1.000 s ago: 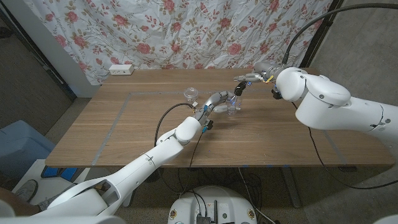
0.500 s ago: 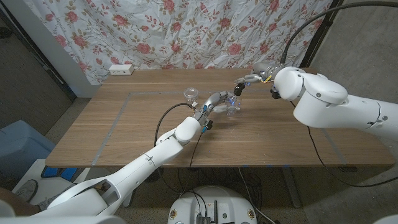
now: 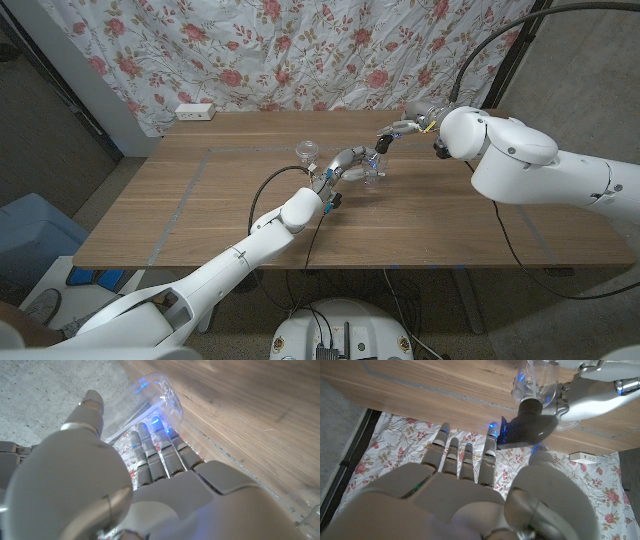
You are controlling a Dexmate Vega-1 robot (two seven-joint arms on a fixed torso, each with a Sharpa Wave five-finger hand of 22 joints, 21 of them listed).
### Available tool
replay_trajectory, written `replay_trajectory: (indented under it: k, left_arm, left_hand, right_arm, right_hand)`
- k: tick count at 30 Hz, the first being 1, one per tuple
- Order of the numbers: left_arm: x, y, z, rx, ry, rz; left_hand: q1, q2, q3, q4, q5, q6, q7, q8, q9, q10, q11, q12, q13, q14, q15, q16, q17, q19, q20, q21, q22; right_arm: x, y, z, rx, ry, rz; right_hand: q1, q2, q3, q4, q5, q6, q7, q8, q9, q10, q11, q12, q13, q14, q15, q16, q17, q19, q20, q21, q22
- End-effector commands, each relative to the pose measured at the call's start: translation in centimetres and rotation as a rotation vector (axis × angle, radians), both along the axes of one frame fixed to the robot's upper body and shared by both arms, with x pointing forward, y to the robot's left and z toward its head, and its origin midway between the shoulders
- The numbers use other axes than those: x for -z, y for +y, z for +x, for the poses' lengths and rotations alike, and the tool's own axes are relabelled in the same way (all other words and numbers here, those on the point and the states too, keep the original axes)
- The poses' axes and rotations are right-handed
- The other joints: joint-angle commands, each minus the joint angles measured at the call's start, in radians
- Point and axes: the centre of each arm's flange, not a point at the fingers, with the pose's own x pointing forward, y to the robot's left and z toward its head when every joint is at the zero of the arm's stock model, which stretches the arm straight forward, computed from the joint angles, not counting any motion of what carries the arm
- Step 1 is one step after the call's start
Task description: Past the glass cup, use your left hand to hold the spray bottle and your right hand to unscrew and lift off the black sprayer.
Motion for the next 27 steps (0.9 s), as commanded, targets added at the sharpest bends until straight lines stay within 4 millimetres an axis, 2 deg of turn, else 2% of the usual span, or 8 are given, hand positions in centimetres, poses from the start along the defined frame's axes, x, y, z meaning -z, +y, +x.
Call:
replay_trajectory:
  k: [1, 8, 17, 27]
  left_arm:
    - [0.0, 0.1, 0.1, 0.002, 0.001, -0.002]
    - [-0.1, 0.0, 0.2, 0.007, 0.002, 0.000]
    - [0.0, -0.1, 0.2, 0.009, 0.003, 0.000]
    - [-0.2, -0.3, 0.3, 0.015, 0.003, 0.004]
  left_hand:
    - [-0.008, 0.177, 0.012, 0.007, 0.003, 0.026, -0.023, 0.152, 0.003, 0.072, -0.064, 0.004, 0.004, 0.006, -0.132, -0.003, 0.003, 0.003, -0.035, -0.003, 0.004]
    - [-0.008, 0.175, 0.013, 0.005, 0.003, 0.029, -0.025, 0.155, 0.002, 0.079, -0.065, 0.004, 0.003, 0.010, -0.134, -0.003, 0.003, 0.006, -0.036, -0.002, 0.004]
    - [-0.008, 0.177, 0.014, 0.005, 0.003, 0.027, -0.025, 0.157, 0.001, 0.079, -0.064, 0.003, 0.005, 0.011, -0.132, -0.003, 0.005, 0.006, -0.035, -0.002, 0.004]
    - [-0.010, 0.178, 0.014, 0.006, 0.003, 0.026, -0.024, 0.158, 0.001, 0.079, -0.064, 0.002, 0.007, 0.012, -0.133, -0.003, 0.005, 0.006, -0.035, -0.002, 0.004]
  right_arm:
    - [-0.2, -0.2, 0.0, -0.022, -0.002, 0.015]
    - [-0.3, -0.5, -0.1, -0.037, 0.003, 0.029]
    - [-0.3, -1.0, 0.1, -0.066, 0.018, 0.066]
    - [-0.2, -1.4, 0.2, -0.085, 0.026, 0.089]
  right_hand:
    - [0.035, 0.008, 0.012, -0.017, 0.008, 0.001, -0.012, 0.000, 0.006, 0.002, -0.011, -0.004, 0.002, 0.003, -0.013, -0.002, 0.002, 0.007, -0.002, -0.001, 0.002]
    - [0.094, 0.011, 0.040, -0.037, 0.019, 0.002, -0.017, 0.001, 0.010, 0.001, -0.014, -0.004, 0.002, 0.006, -0.016, -0.003, 0.000, 0.010, -0.002, -0.002, 0.002]
    - [0.160, 0.014, 0.070, -0.046, 0.030, -0.001, -0.030, 0.001, 0.014, 0.000, -0.022, -0.004, 0.002, 0.003, -0.028, -0.007, -0.003, 0.013, -0.003, -0.003, 0.001]
    - [0.208, 0.012, 0.089, -0.046, 0.034, -0.001, -0.044, 0.002, 0.018, -0.001, -0.035, -0.004, 0.002, 0.003, -0.039, -0.007, -0.004, 0.016, -0.004, -0.003, 0.001]
